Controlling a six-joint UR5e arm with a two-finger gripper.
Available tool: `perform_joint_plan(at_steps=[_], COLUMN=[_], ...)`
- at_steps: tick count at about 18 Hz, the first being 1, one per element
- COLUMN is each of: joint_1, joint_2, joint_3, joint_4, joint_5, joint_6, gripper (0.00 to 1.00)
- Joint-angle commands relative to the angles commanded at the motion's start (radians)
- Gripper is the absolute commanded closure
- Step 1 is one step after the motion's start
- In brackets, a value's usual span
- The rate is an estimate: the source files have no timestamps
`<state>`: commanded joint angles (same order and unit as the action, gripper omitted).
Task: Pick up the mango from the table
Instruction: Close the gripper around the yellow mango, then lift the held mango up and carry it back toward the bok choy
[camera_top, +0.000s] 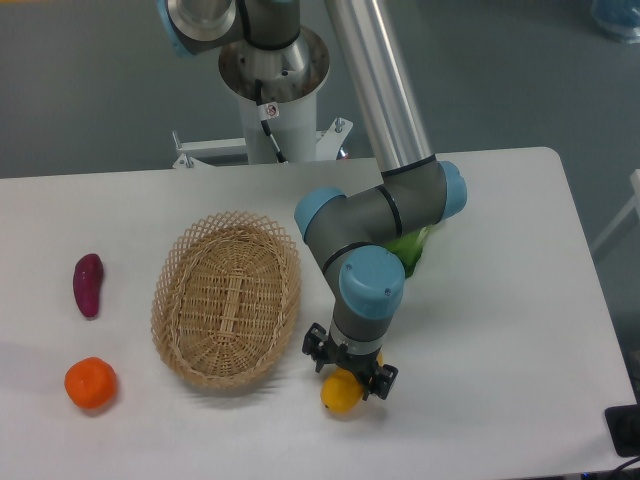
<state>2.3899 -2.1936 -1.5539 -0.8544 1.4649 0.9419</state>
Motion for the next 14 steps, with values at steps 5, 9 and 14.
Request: perform_joint_plan(at_steps=[5, 9, 14], joint_1=[0.003, 0.035, 0.078], joint_2=[0.018, 0.046, 0.094], joint_3=[0.031, 0.034, 0.034], joint_4=[0.0, -0.011, -0.031], joint_5=[0.008, 0.006, 0.008], joint_6=[-0.002, 0.003, 0.012], gripper=[0.68, 0.64, 0.65])
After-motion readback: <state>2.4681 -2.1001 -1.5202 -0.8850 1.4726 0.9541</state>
